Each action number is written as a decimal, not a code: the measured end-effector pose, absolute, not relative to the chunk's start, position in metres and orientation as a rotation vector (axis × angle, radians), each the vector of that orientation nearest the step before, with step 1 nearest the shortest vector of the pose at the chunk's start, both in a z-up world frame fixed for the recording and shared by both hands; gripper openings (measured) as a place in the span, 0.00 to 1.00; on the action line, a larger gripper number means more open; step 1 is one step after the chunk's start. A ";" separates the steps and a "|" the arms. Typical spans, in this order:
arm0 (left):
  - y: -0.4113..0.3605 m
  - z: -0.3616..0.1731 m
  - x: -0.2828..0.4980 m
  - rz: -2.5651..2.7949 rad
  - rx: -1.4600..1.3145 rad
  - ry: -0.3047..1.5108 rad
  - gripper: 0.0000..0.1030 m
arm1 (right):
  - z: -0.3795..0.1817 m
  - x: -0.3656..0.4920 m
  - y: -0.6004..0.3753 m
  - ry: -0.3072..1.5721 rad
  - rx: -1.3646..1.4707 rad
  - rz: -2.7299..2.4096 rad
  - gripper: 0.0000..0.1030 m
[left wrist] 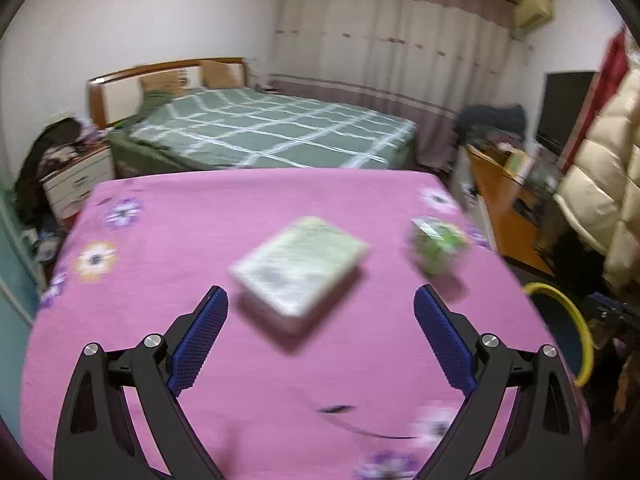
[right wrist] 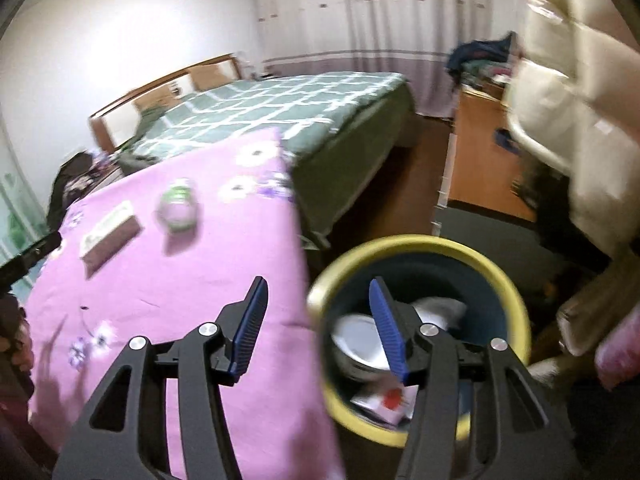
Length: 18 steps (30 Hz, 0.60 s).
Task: Collect trash
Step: 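Move the left tool back over the table, then reach the right tool to the green-and-white cup and close on it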
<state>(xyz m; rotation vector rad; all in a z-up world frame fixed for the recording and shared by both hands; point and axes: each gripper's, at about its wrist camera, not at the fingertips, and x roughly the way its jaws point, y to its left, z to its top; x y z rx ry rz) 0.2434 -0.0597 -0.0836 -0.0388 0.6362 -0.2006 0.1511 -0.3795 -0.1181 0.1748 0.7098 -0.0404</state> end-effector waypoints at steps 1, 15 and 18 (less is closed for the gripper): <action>-0.050 -0.086 0.246 -0.179 -0.041 0.628 0.90 | -0.118 0.156 -0.373 0.711 0.170 -0.028 0.50; 0.049 -0.119 0.263 0.045 -0.125 0.640 0.90 | -0.112 0.277 -0.258 0.742 0.027 0.132 0.57; 0.048 -0.120 0.263 0.043 -0.118 0.631 0.90 | -0.119 0.300 -0.250 0.763 0.023 0.121 0.59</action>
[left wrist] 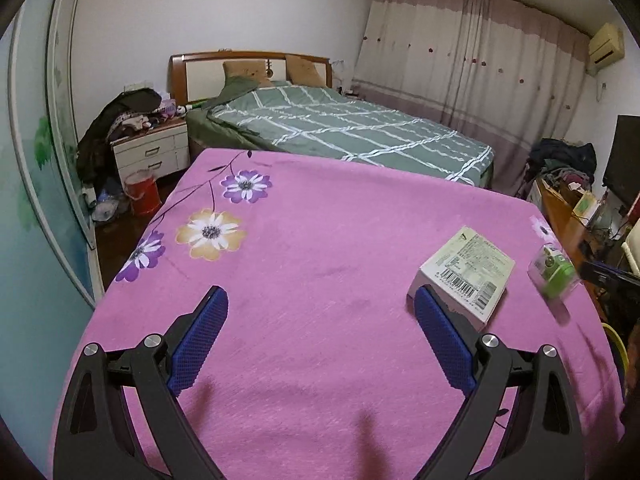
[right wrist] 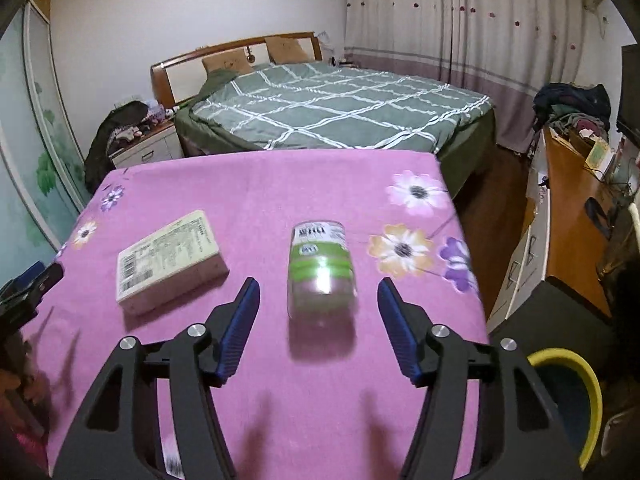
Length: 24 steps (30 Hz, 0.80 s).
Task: Collect trash
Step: 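Reach the right tool to the green-and-white cup and close on it, then carry the cup into the yellow bin and open the right tool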
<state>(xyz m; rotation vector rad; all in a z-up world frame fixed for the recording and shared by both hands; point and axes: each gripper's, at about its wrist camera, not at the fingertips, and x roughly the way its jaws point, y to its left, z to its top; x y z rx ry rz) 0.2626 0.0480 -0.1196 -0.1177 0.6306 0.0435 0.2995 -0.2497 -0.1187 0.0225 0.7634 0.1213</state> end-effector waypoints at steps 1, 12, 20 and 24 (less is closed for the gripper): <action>0.047 -0.120 0.263 0.043 -0.110 0.629 0.90 | -0.123 0.309 -0.247 0.779 0.020 0.115 0.59; 0.045 -0.120 0.261 0.042 -0.117 0.626 0.90 | -0.154 0.342 -0.244 0.864 0.034 0.103 0.59; 0.039 -0.117 0.258 0.037 -0.108 0.626 0.90 | -0.163 0.352 -0.244 0.887 0.045 0.095 0.47; 0.037 -0.117 0.257 0.035 -0.105 0.625 0.90 | -0.165 0.350 -0.246 0.889 0.050 0.090 0.47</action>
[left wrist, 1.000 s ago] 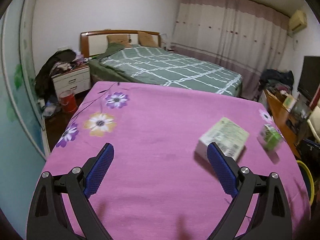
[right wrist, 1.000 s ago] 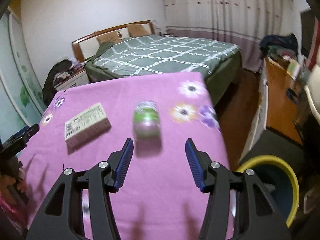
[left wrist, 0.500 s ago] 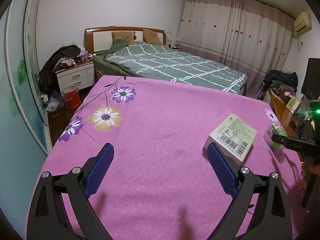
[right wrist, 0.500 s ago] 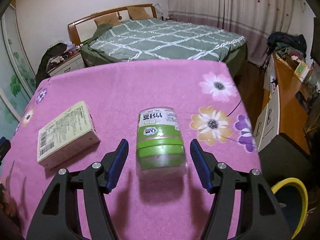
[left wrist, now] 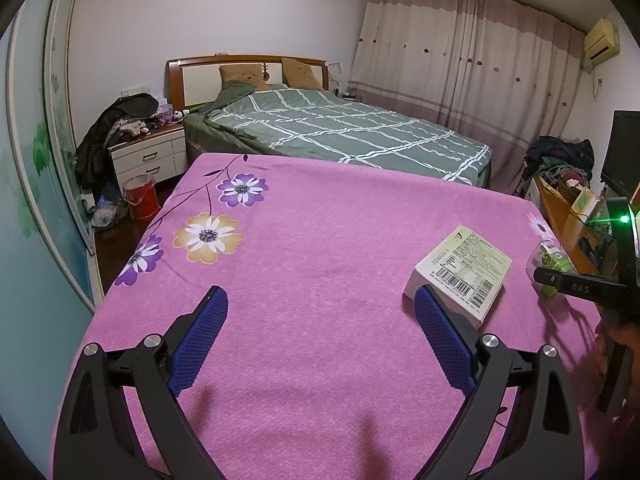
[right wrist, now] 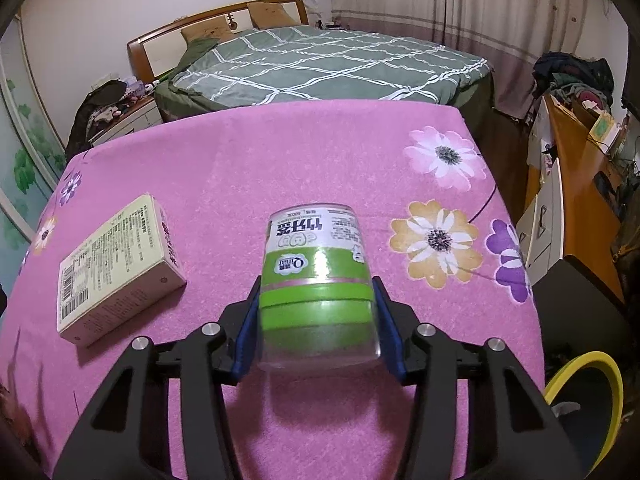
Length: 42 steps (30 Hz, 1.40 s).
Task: Collect trash
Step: 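Carry the cup into the yellow bin and open the right tool, then move the right tool back over the table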
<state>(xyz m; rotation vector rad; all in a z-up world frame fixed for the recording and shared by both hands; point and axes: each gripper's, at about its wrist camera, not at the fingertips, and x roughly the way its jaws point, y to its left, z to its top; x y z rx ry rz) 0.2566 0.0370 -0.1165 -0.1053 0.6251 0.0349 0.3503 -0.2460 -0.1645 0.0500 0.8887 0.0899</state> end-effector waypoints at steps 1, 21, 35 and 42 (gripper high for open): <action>0.037 -0.117 0.257 0.035 -0.106 0.626 0.90 | -0.164 0.349 -0.247 0.892 0.057 0.092 0.47; 0.033 -0.117 0.255 0.034 -0.093 0.622 0.90 | -0.122 0.222 -0.355 0.772 0.161 -0.077 0.47; 0.031 -0.116 0.257 0.036 -0.086 0.634 0.90 | -0.149 0.191 -0.436 0.792 0.244 -0.288 0.53; 0.022 -0.117 0.257 0.006 -0.055 0.637 0.90 | -0.138 0.221 -0.384 0.733 0.186 -0.154 0.55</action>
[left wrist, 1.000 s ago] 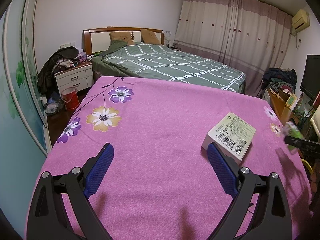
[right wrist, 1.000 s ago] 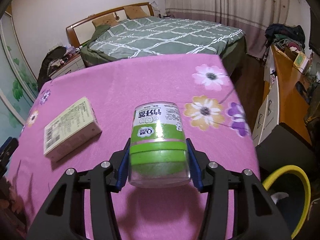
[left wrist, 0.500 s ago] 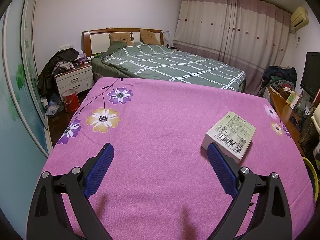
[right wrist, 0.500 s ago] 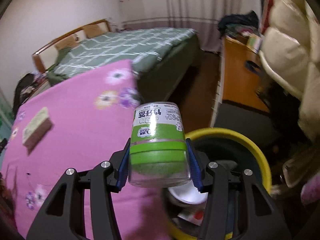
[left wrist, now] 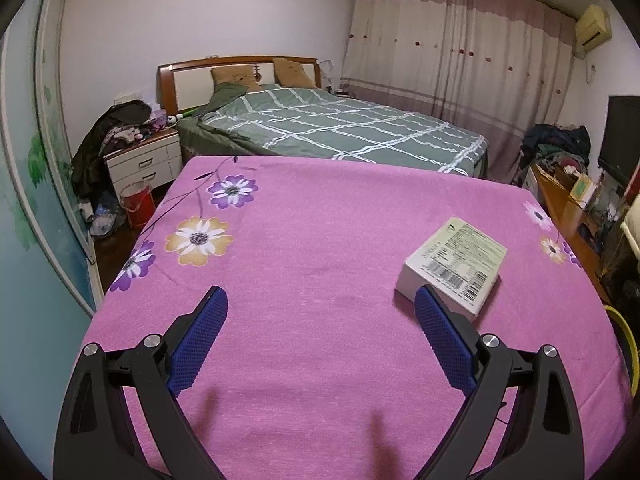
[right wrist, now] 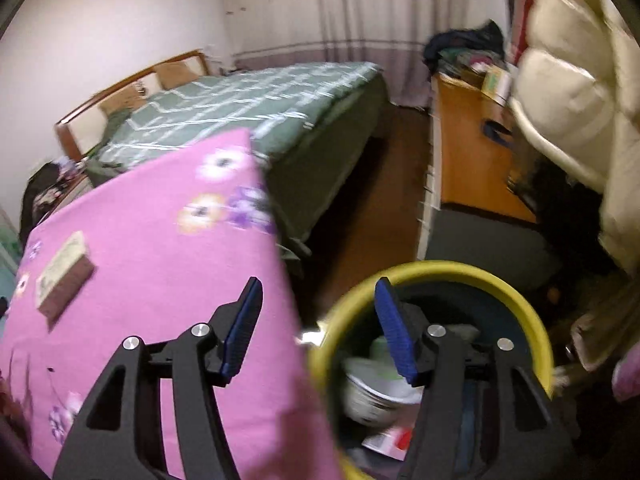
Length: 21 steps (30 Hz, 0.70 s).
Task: Collect trash
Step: 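Move the right tool back over the table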
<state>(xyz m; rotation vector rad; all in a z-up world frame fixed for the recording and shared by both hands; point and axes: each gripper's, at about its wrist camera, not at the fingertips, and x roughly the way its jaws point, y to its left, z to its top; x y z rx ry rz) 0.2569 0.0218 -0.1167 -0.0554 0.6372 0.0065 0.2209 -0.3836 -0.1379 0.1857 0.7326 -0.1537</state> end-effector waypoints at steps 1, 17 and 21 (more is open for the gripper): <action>0.019 -0.117 0.258 -0.003 -0.049 0.643 0.90 | -0.137 0.227 -0.374 0.729 0.174 -0.131 0.55; -0.059 -0.118 0.319 -0.338 0.084 0.830 0.90 | -0.155 0.277 -0.310 0.815 0.122 -0.001 0.56; -0.076 -0.123 0.340 -0.358 0.146 0.837 0.90 | -0.156 0.276 -0.310 0.817 0.116 0.004 0.56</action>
